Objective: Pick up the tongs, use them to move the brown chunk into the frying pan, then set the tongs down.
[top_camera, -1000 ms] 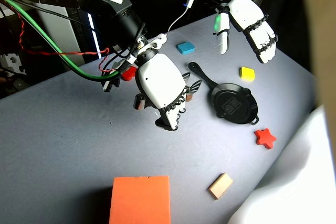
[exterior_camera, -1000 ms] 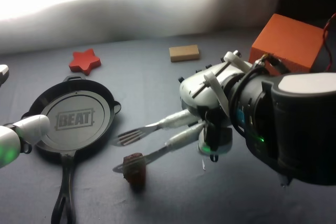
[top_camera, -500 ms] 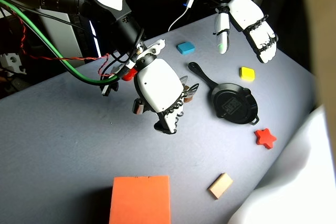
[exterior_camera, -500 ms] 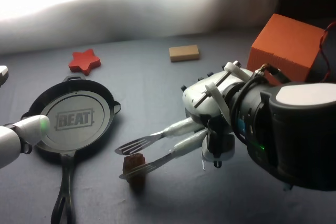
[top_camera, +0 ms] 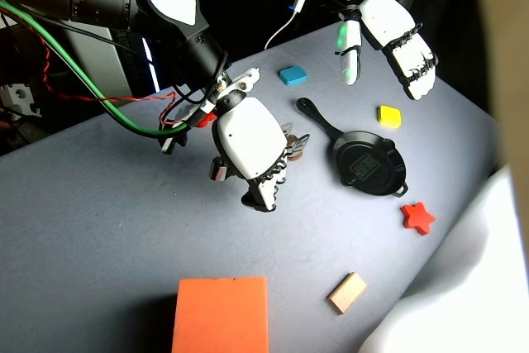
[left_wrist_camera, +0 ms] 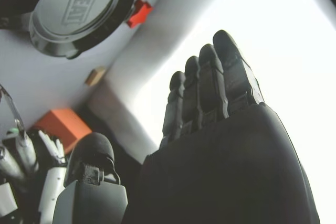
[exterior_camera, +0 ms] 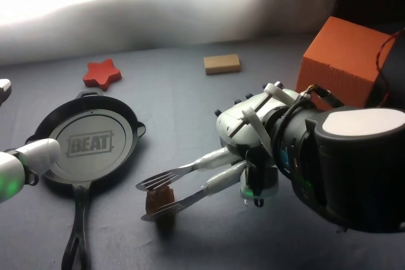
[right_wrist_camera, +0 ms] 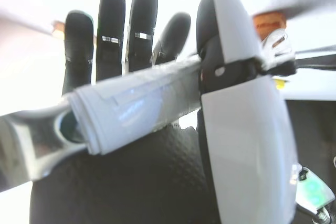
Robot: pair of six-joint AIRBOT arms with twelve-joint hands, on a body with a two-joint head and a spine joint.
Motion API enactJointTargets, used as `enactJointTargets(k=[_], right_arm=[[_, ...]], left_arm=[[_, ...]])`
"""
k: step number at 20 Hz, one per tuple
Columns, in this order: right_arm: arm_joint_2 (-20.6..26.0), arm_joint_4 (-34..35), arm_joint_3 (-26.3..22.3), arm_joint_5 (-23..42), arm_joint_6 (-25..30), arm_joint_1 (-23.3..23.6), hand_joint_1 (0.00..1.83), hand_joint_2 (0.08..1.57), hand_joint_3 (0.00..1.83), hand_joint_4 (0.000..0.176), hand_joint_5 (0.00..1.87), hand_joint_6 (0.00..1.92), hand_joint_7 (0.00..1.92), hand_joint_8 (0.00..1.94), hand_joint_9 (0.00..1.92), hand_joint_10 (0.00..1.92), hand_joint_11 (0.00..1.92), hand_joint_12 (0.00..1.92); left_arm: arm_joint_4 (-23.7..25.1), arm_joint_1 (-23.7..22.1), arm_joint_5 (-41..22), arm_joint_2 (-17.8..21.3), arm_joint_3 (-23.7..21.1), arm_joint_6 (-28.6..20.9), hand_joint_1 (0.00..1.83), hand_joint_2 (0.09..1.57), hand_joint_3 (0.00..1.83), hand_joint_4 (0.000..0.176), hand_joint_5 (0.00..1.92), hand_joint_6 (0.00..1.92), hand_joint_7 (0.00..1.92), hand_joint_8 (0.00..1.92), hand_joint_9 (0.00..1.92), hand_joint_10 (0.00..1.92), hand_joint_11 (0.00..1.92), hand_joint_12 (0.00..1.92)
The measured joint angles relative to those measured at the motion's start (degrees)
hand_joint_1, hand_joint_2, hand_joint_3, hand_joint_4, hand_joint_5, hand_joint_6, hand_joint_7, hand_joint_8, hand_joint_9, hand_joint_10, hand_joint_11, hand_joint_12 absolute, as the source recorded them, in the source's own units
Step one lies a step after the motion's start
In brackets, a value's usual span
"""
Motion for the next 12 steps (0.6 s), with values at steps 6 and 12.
enactJointTargets(k=[6, 12], right_arm=[[-1.2, -0.2, 2.0, 0.8, 0.3, -0.9, 1.1, 1.23, 0.0, 0.0, 0.75, 1.32, 0.89, 0.44, 0.68, 0.86, 0.37, 1.64], [-1.2, -0.5, 1.9, 1.1, -0.1, -2.1, 1.09, 1.25, 0.0, 0.0, 0.73, 1.35, 1.01, 0.26, 0.77, 0.73, 0.43, 1.56]], left_arm=[[0.0, 0.0, 0.0, 0.0, 0.1, 0.0, 0.0, 1.2, 0.0, 0.005, 0.08, 0.0, 0.12, 0.0, 0.12, 0.0, 0.0, 0.47], [-0.3, -0.2, 0.0, 0.0, 0.1, 0.0, 0.0, 1.2, 0.0, 0.008, 0.06, 0.0, 0.09, 0.0, 0.09, 0.0, 0.0, 0.39]])
